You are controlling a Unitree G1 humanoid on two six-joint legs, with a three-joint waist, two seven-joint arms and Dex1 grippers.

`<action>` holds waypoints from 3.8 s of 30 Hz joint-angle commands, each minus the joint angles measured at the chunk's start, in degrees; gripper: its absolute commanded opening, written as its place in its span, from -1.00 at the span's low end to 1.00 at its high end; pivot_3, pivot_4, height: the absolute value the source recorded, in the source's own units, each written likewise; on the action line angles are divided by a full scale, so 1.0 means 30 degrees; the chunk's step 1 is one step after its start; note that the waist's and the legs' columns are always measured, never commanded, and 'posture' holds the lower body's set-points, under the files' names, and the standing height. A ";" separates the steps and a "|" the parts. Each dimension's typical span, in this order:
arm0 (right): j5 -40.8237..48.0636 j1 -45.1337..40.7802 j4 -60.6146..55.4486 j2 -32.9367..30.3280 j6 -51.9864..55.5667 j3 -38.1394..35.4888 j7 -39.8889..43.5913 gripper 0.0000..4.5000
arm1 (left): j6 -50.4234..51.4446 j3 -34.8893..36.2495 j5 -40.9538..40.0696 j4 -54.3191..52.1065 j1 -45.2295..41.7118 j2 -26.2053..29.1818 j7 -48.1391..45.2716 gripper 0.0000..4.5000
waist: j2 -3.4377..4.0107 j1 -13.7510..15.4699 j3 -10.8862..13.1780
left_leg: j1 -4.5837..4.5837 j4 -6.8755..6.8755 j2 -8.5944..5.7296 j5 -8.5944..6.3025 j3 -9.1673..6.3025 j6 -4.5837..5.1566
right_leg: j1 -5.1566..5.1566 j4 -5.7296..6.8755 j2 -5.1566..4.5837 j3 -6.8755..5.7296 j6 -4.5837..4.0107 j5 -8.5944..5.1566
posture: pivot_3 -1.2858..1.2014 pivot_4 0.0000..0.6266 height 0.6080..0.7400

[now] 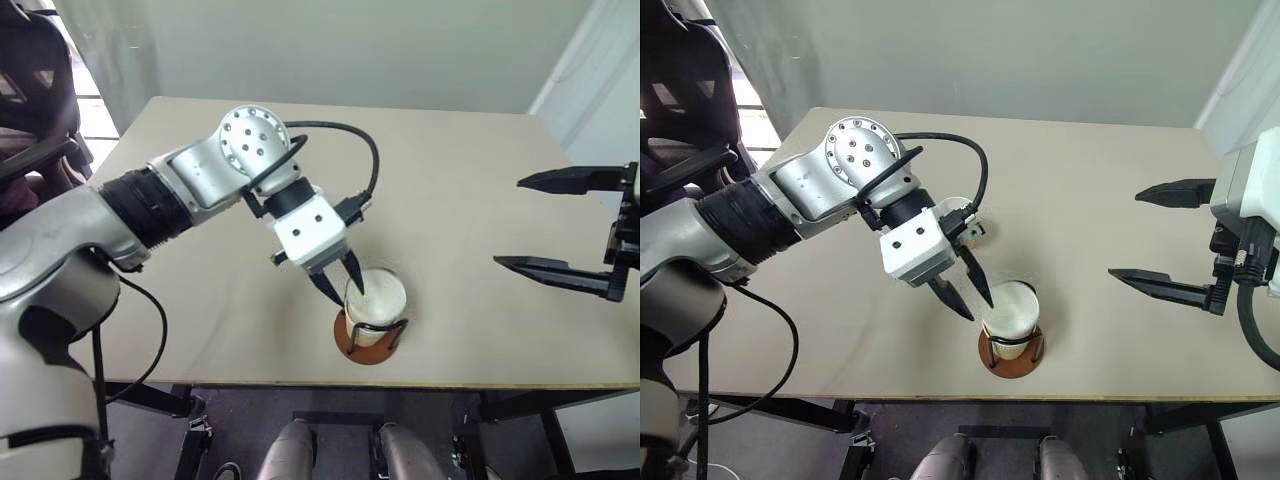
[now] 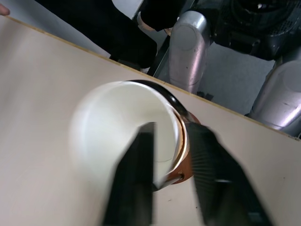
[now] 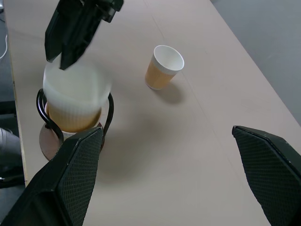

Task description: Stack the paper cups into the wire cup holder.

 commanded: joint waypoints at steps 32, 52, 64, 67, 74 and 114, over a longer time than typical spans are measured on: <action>-0.0473 -0.0773 0.1103 -0.0230 -0.2347 0.1629 -0.0112 1.00 | 0.0483 1.3098 1.5967 1.8901 0.1732 -0.5805 0.3135 0.98 | 0.0047 0.0300 0.0013 | -0.0049 0.0067 -0.0068 -0.0005 0.0073 0.0032 | -0.0022 -0.0017 -0.0044 0.0088 0.0190 -0.0066 | 0.03 -0.52 1.00; -0.0199 -0.0625 0.0575 -0.0253 -0.1251 0.0889 -0.0567 1.00 | 0.0661 1.4427 2.0609 1.9862 0.2294 -0.7649 0.6880 -0.45 | 0.0044 0.0229 0.0015 | 0.0025 0.0198 -0.0181 -0.0145 0.0554 0.0264 | -0.0046 -0.0006 -0.0248 0.0470 0.0512 -0.0169 | 0.03 -0.52 1.00; -0.0483 -0.0406 0.0636 -0.0221 -0.1381 0.0746 -0.0467 1.00 | 0.0285 1.7087 1.8789 1.9152 0.1078 -0.7168 0.1668 -0.98 | 0.0048 0.0153 0.0017 | 0.0003 0.0326 -0.0421 -0.0198 0.0628 0.0441 | -0.0027 0.0020 -0.0472 0.0482 0.0702 -0.0209 | 0.03 -0.52 1.00; -0.0560 -0.0333 0.0668 -0.0236 -0.1450 0.0701 -0.0410 1.00 | -0.0198 1.7153 1.6994 1.8352 0.0481 -0.6940 -0.0505 -0.98 | 0.0049 0.0149 0.0017 | -0.0024 0.0326 -0.0460 -0.0199 0.0620 0.0466 | -0.0030 0.0012 -0.0511 0.0468 0.0726 -0.0223 | 0.03 -0.52 1.00; -0.0857 0.0111 0.0661 -0.0430 -0.1483 0.0169 0.0102 1.00 | 0.1476 0.9669 0.5394 0.8143 0.0838 -0.3025 -0.0668 -0.98 | 0.0066 0.0032 0.0004 | -0.0054 0.0306 -0.0561 -0.0233 0.0684 0.0529 | -0.0050 0.0004 -0.0582 0.0383 0.0796 -0.0258 | 0.03 -0.52 1.00; -0.3171 0.5250 -0.2851 0.0433 0.1933 -0.8031 0.3232 1.00 | -0.4088 -0.5435 -0.3732 0.2783 -0.4185 -0.1787 -0.0668 -0.98 | 0.0152 -0.0079 0.0053 | 0.0014 0.0330 -0.0636 -0.0353 0.0552 0.0702 | 0.0099 0.0015 -0.0729 0.0425 0.0711 -0.0266 | 0.03 -0.52 1.00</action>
